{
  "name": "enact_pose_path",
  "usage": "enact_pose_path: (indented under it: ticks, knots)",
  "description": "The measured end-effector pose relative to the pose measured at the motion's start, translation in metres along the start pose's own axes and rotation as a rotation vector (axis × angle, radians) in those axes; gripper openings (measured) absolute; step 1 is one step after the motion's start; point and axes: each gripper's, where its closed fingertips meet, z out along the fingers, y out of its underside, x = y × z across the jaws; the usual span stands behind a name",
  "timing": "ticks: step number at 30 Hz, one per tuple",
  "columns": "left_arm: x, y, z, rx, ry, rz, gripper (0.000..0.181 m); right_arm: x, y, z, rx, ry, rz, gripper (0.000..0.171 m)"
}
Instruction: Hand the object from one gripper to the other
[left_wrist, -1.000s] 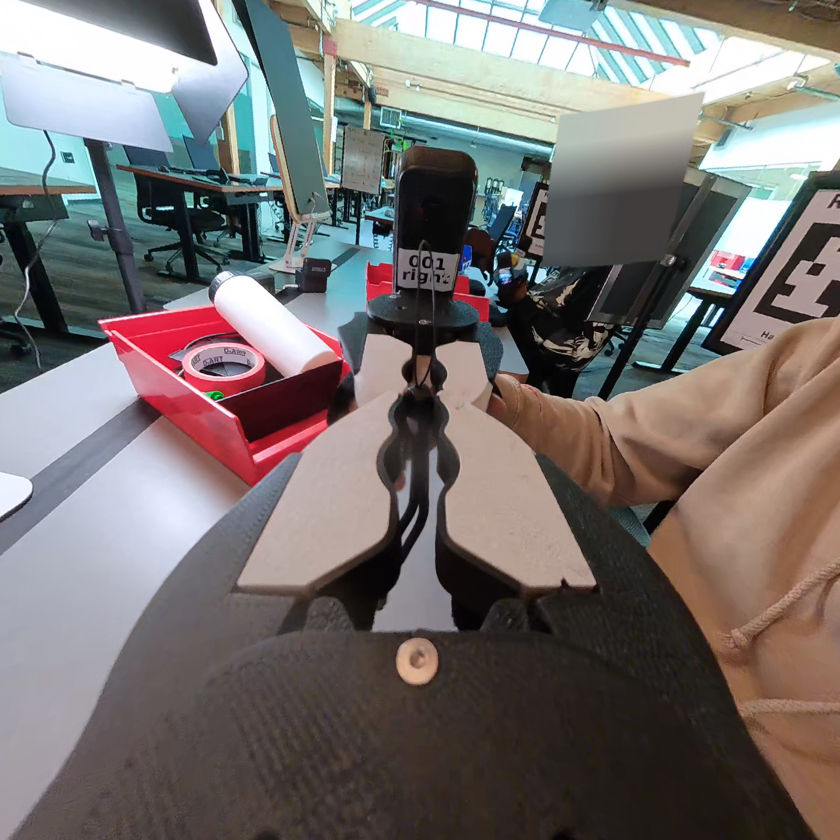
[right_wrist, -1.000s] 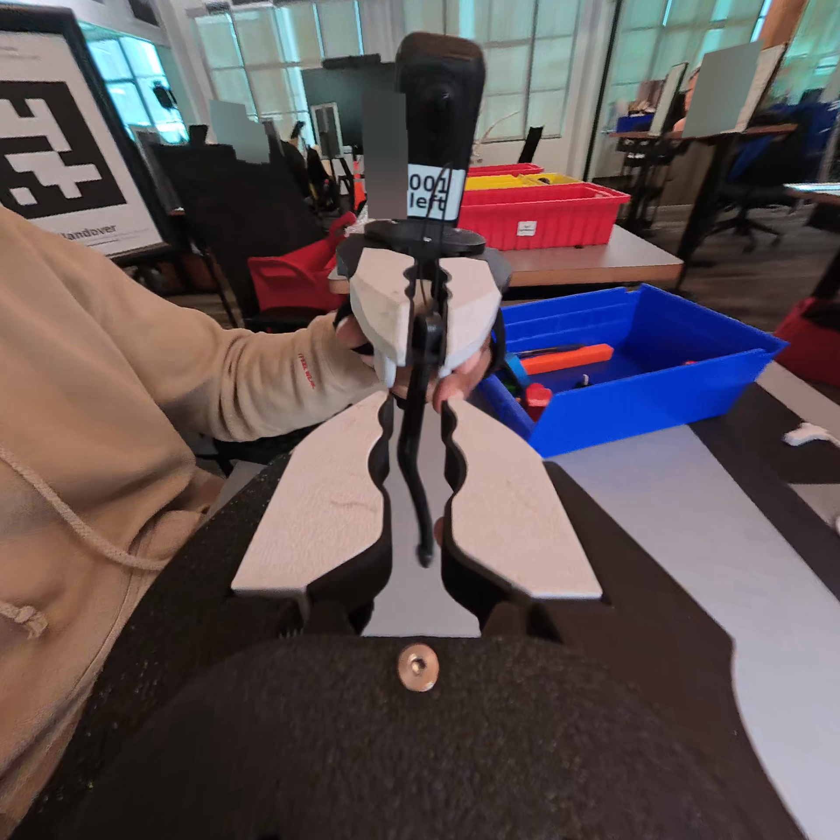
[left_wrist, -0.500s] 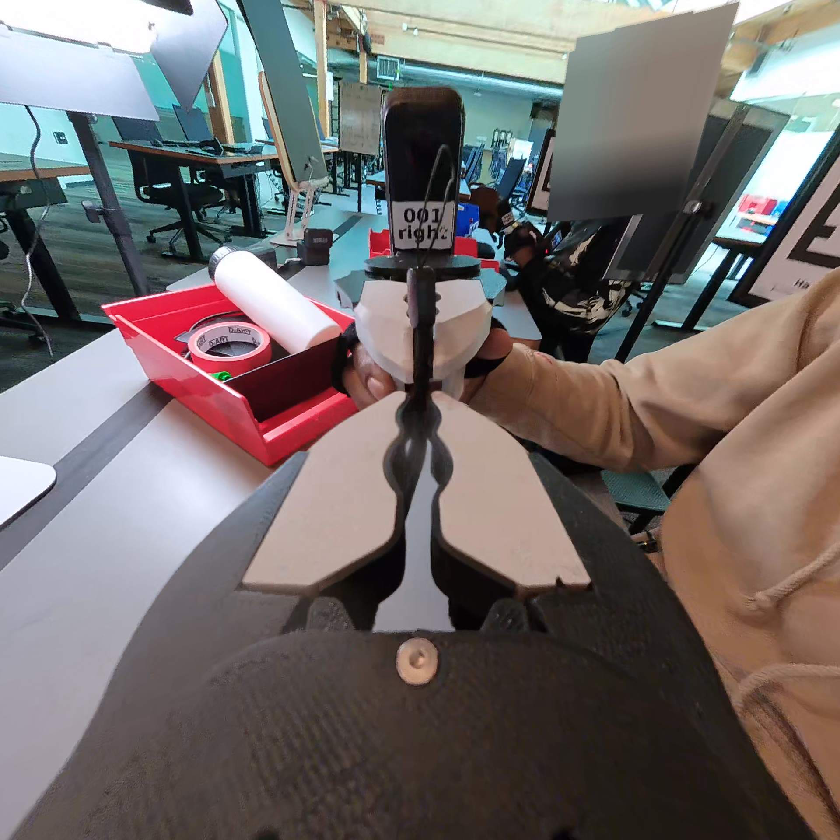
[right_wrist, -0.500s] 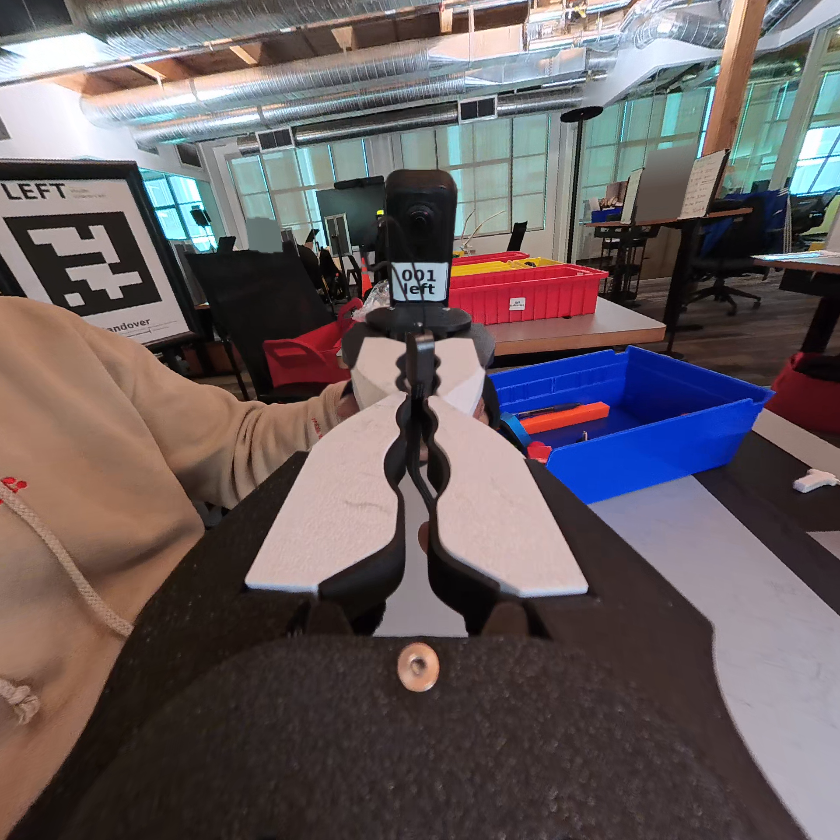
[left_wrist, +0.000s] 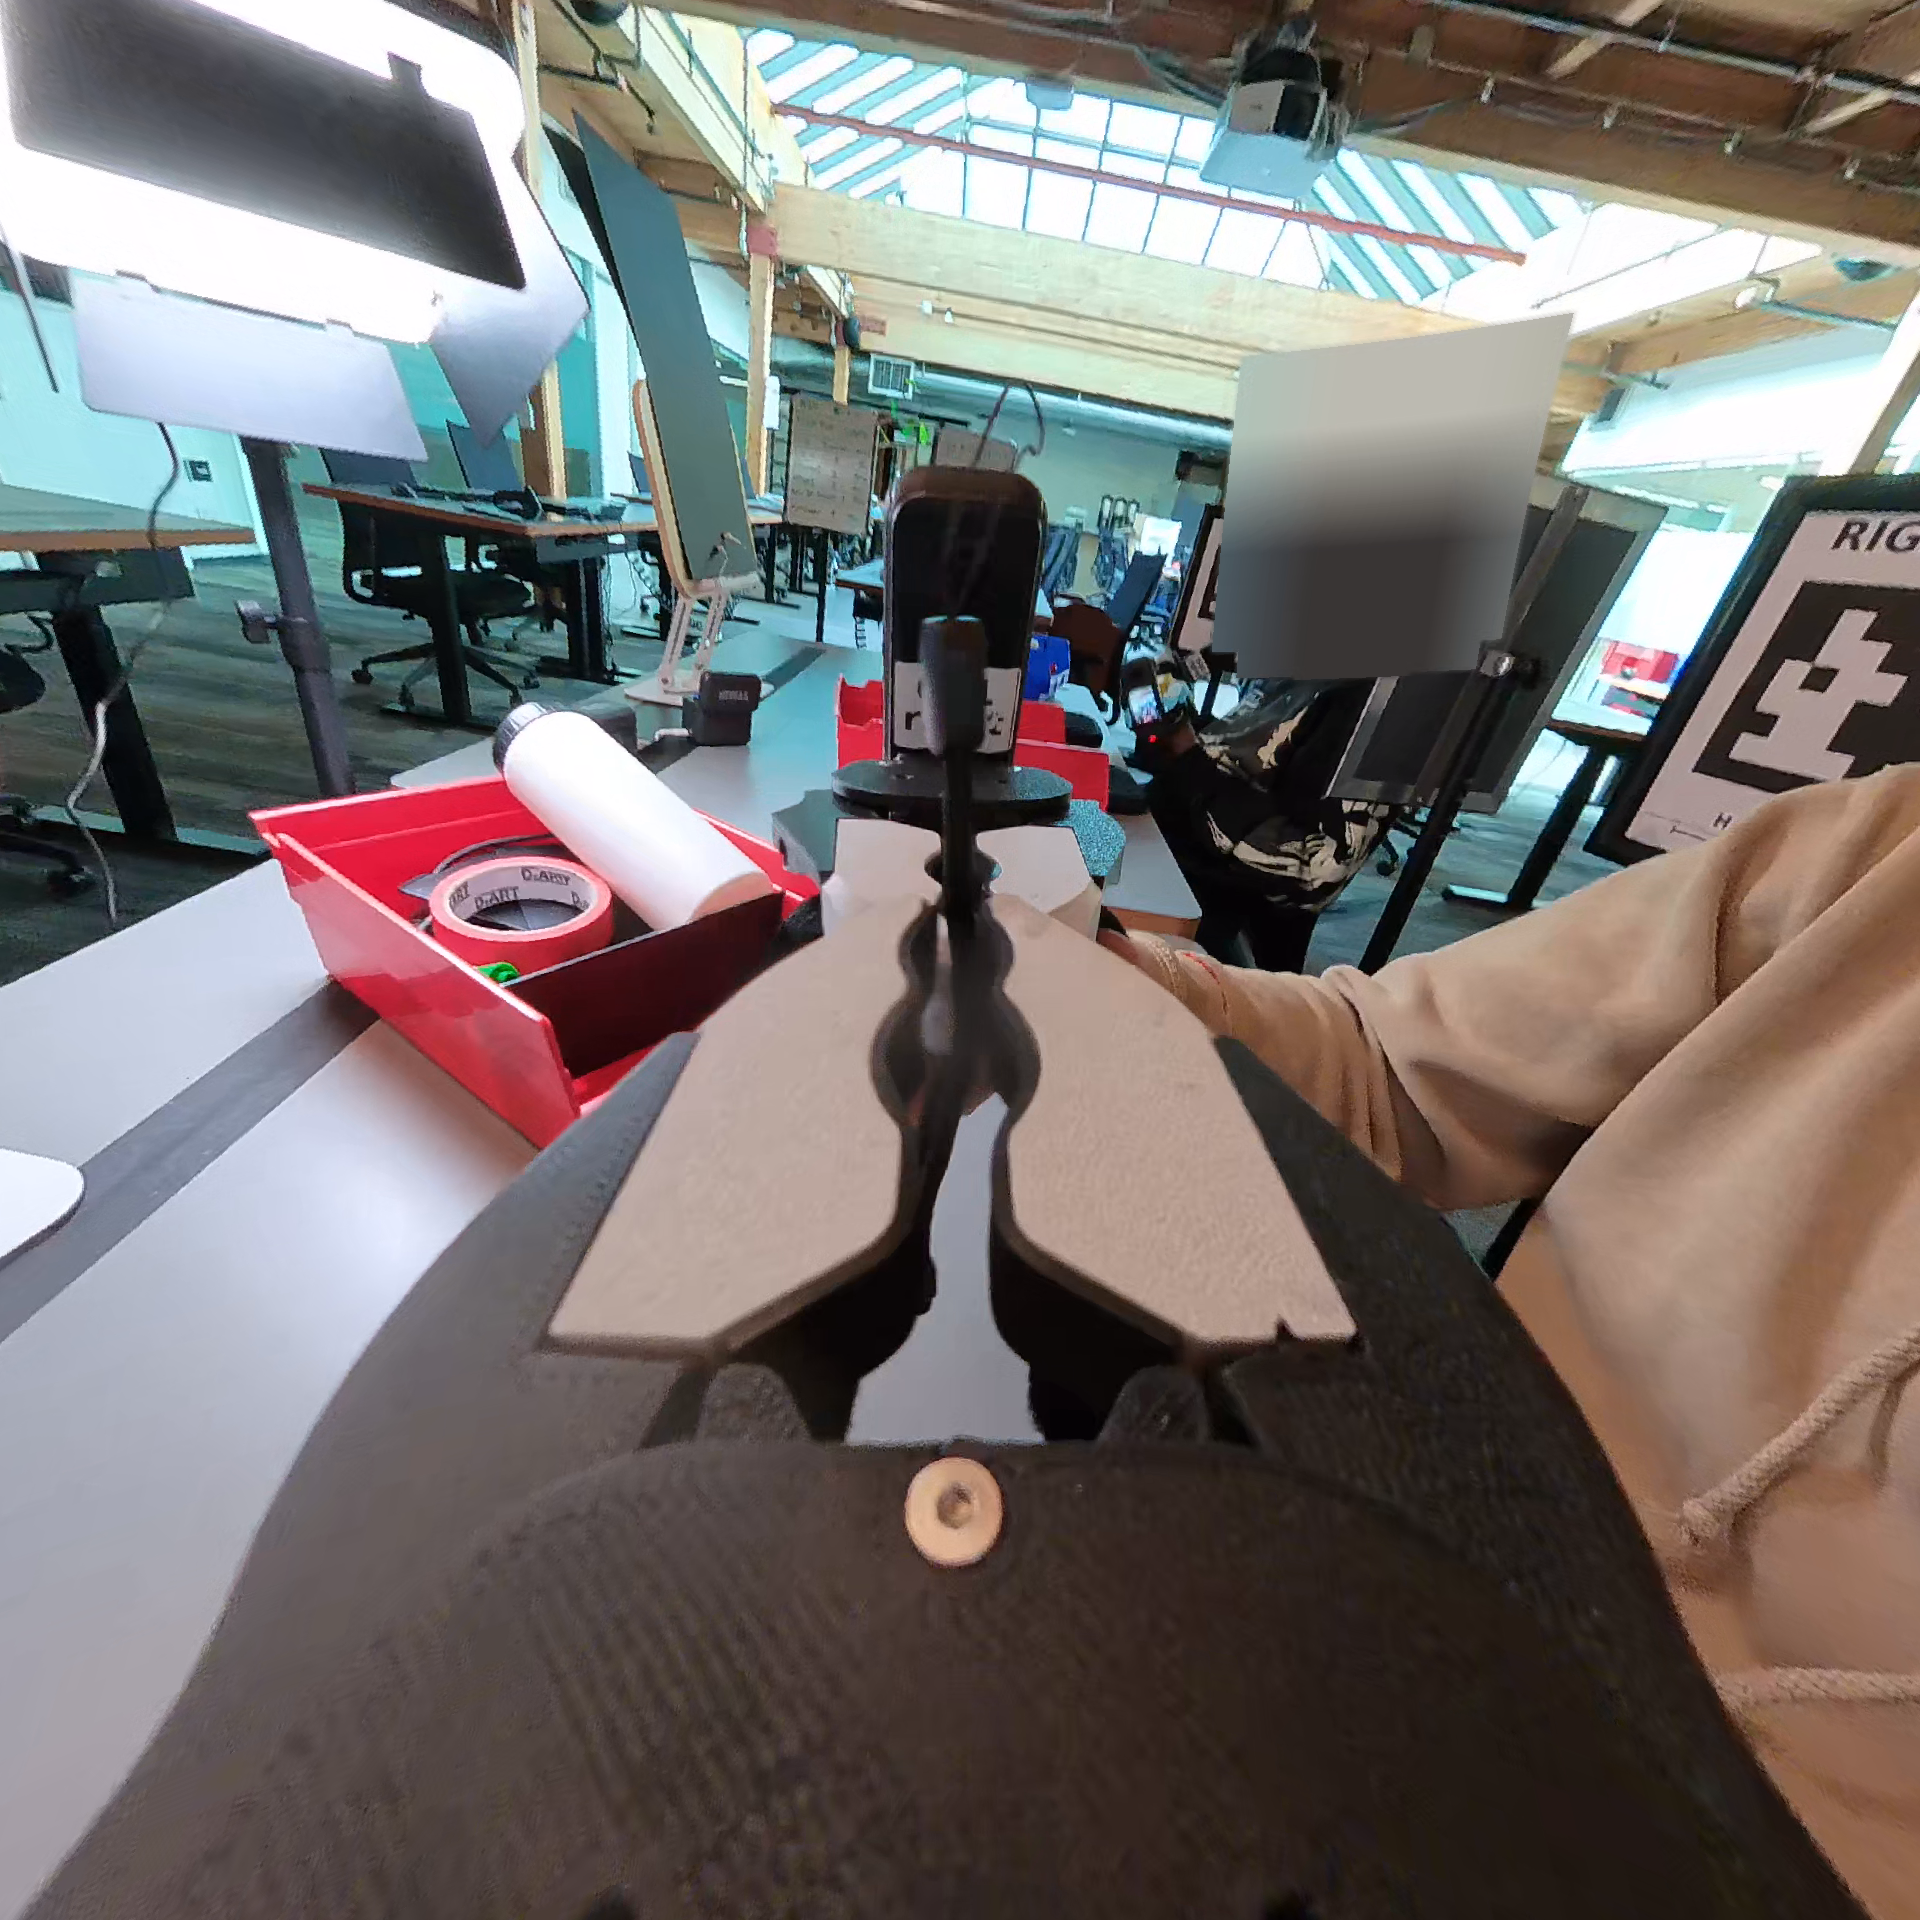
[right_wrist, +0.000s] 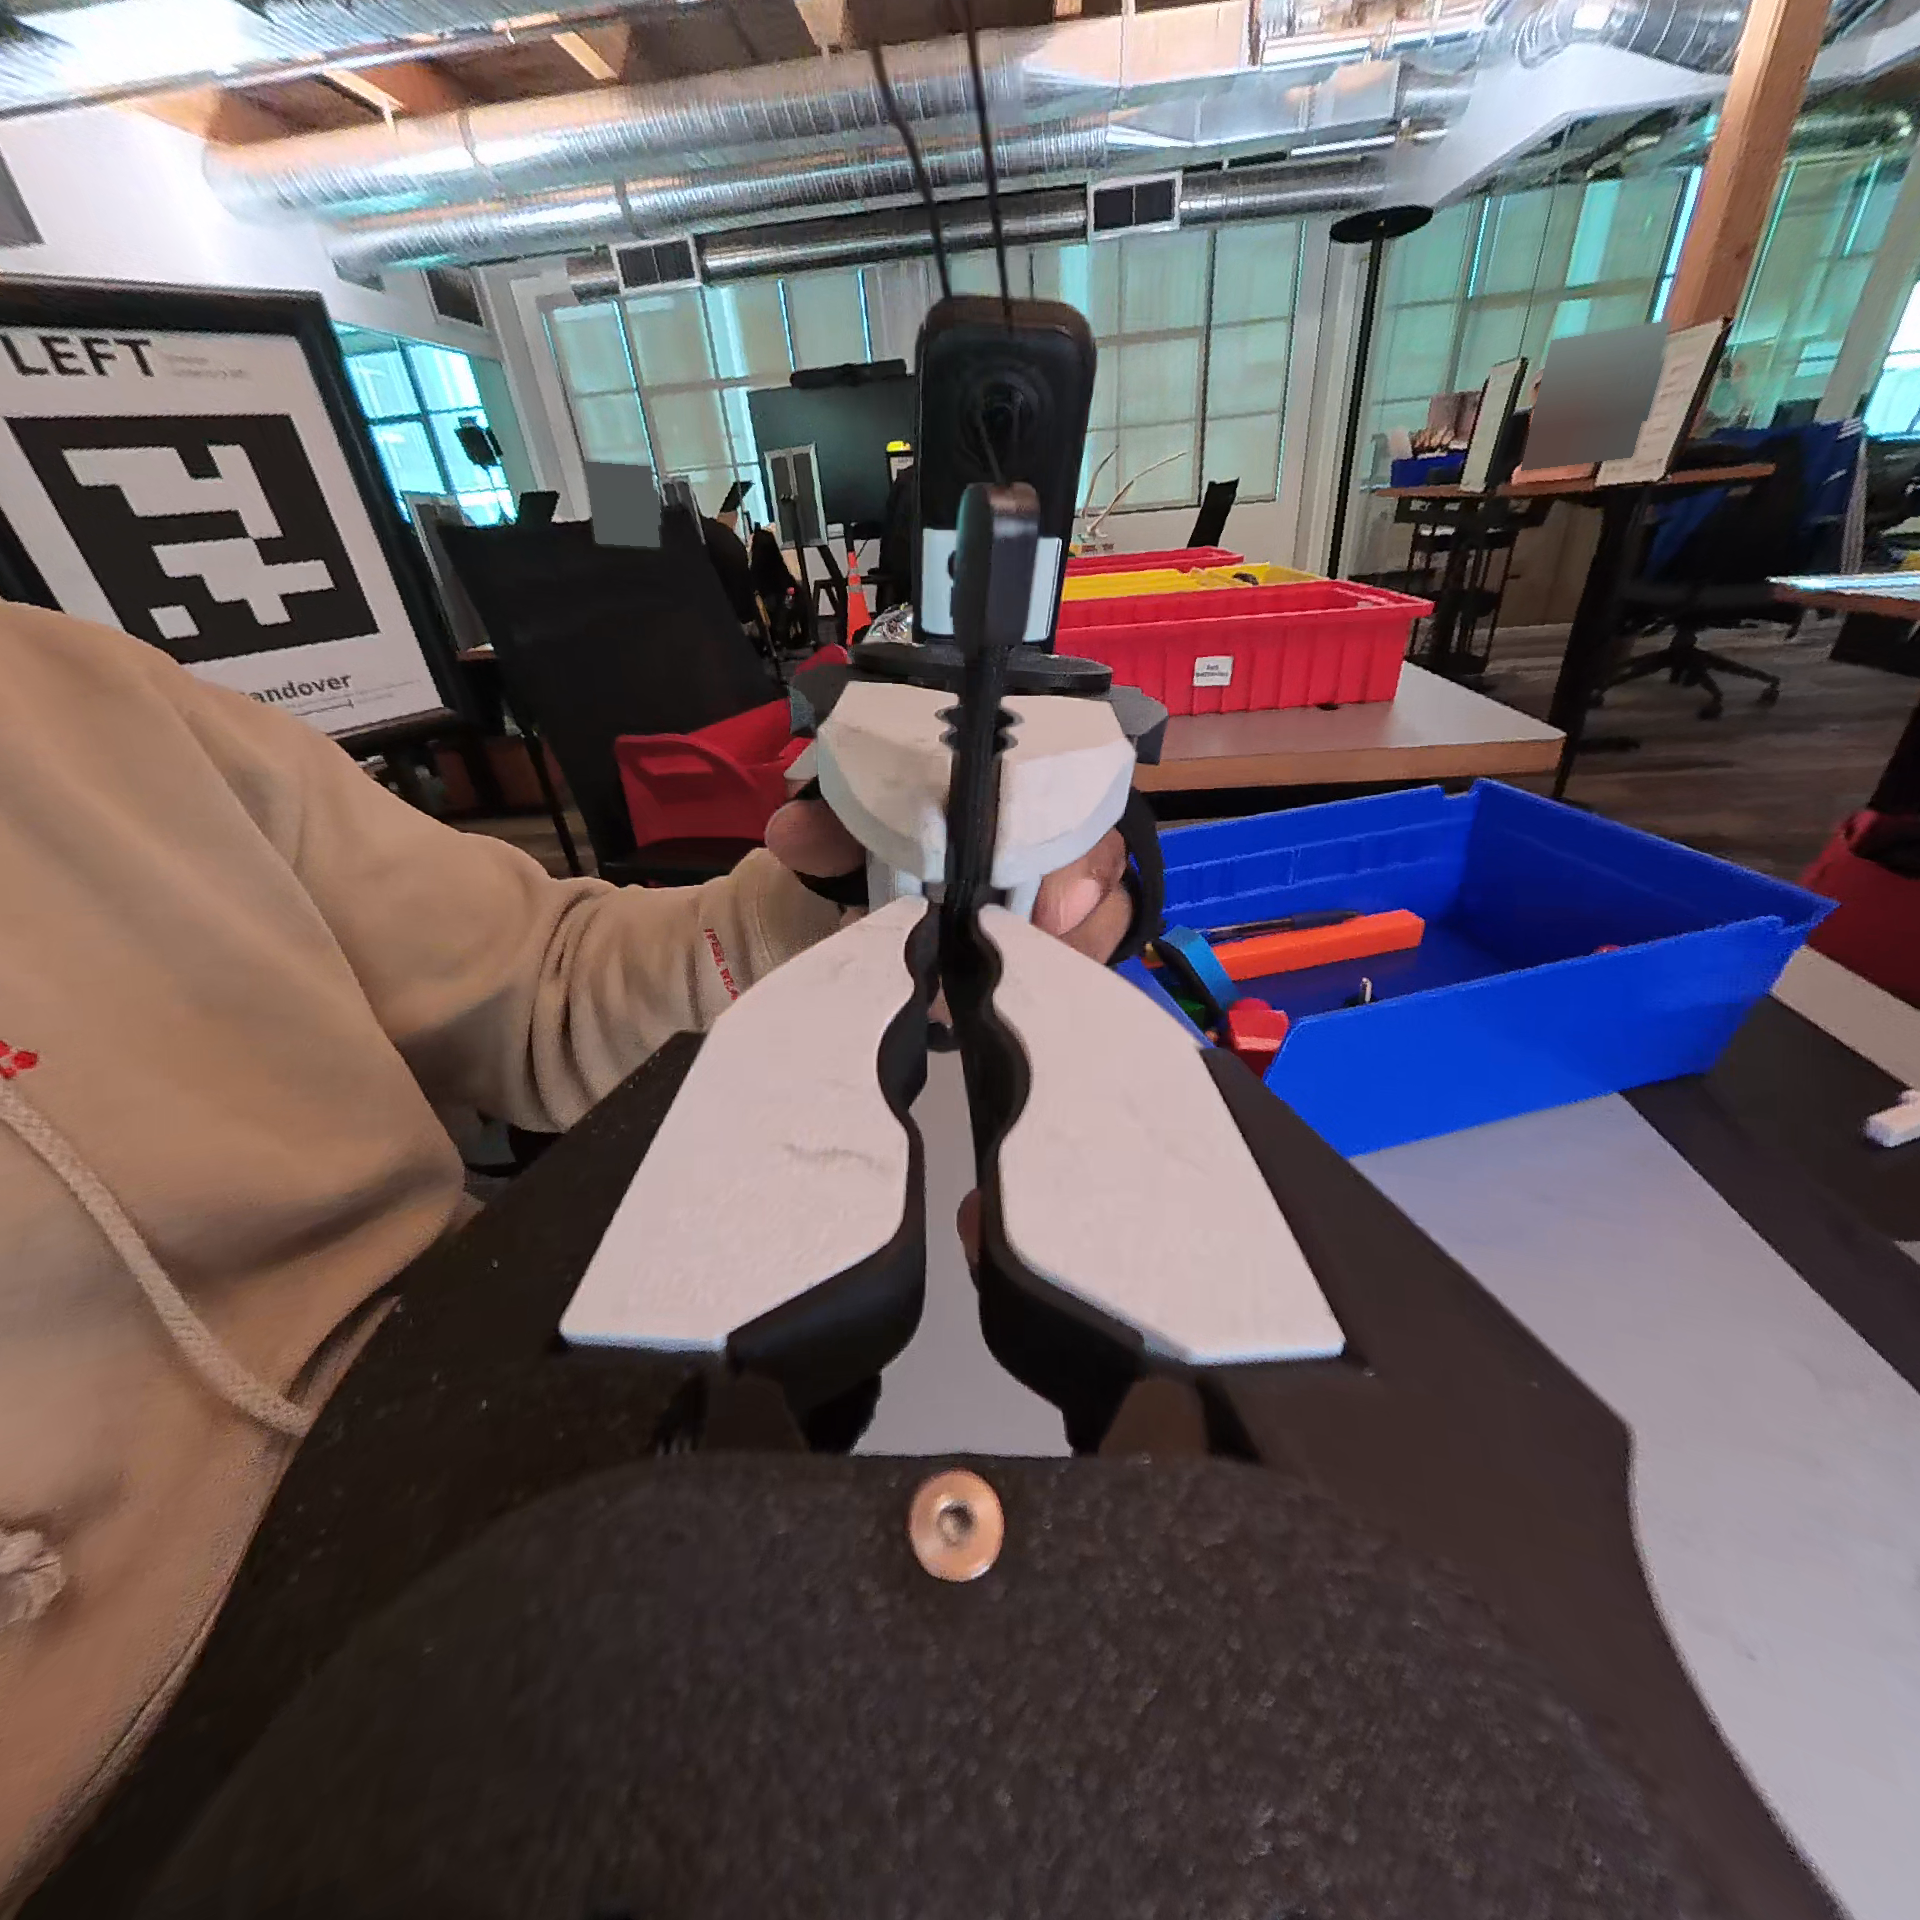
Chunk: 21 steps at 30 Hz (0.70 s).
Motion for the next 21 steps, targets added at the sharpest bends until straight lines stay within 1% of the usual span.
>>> enact_pose_path:
  ticks: [1, 2, 3, 7, 8, 9, 10, 12, 14, 15, 17, 19, 20, 21]
  knots:
    - [0.0, -0.003, -0.002, 0.015, 0.0, -0.001, 0.018, -0.001, -0.003, -0.002, 0.005, -0.007, 0.006, 0.003]
    - [0.001, -0.005, -0.005, 0.018, 0.01, -0.006, 0.024, 0.0, -0.006, -0.006, 0.018, -0.001, 0.008, 0.003]
    - [0.002, -0.003, -0.007, 0.003, 0.027, -0.013, 0.025, 0.002, -0.011, -0.01, 0.037, 0.009, 0.008, 0.003]
    - [0.001, 0.015, -0.002, -0.088, 0.022, 0.026, 0.022, 0.0, -0.02, -0.014, 0.075, -0.001, 0.027, 0.002]
    - [0.001, 0.02, 0.003, -0.107, 0.019, 0.035, 0.018, -0.001, -0.019, -0.012, 0.071, -0.003, 0.028, 0.003]
    - [0.0, 0.023, 0.007, -0.12, 0.003, 0.049, 0.006, -0.001, -0.018, -0.009, 0.066, 0.0, 0.024, 0.003]
    - [-0.001, 0.024, 0.009, -0.121, -0.008, 0.064, 0.004, -0.002, -0.017, -0.006, 0.058, 0.0, 0.021, 0.003]
    - [-0.001, 0.019, 0.008, -0.096, -0.016, 0.059, 0.004, -0.001, -0.02, -0.007, 0.077, 0.015, 0.018, 0.003]
    - [-0.001, 0.008, 0.004, -0.041, -0.015, 0.033, 0.004, 0.001, -0.029, -0.014, 0.123, 0.019, 0.036, 0.018]
    - [-0.001, 0.003, 0.001, -0.023, -0.011, 0.026, 0.004, 0.002, -0.029, -0.017, 0.123, 0.011, 0.046, 0.022]
    - [-0.001, 0.0, -0.001, -0.013, -0.015, 0.028, 0.004, 0.006, -0.02, -0.02, 0.077, 0.011, 0.047, 0.022]
    - [0.001, -0.001, 0.0, -0.005, -0.005, 0.022, 0.004, 0.005, -0.008, -0.014, 0.025, -0.002, 0.038, 0.022]
    - [0.003, 0.001, 0.002, -0.008, 0.0, 0.019, 0.004, 0.002, -0.004, -0.009, 0.009, -0.013, 0.037, 0.02]
    - [0.003, 0.002, 0.004, -0.014, -0.004, 0.023, 0.004, 0.001, -0.001, -0.004, 0.0, -0.012, 0.028, 0.014]
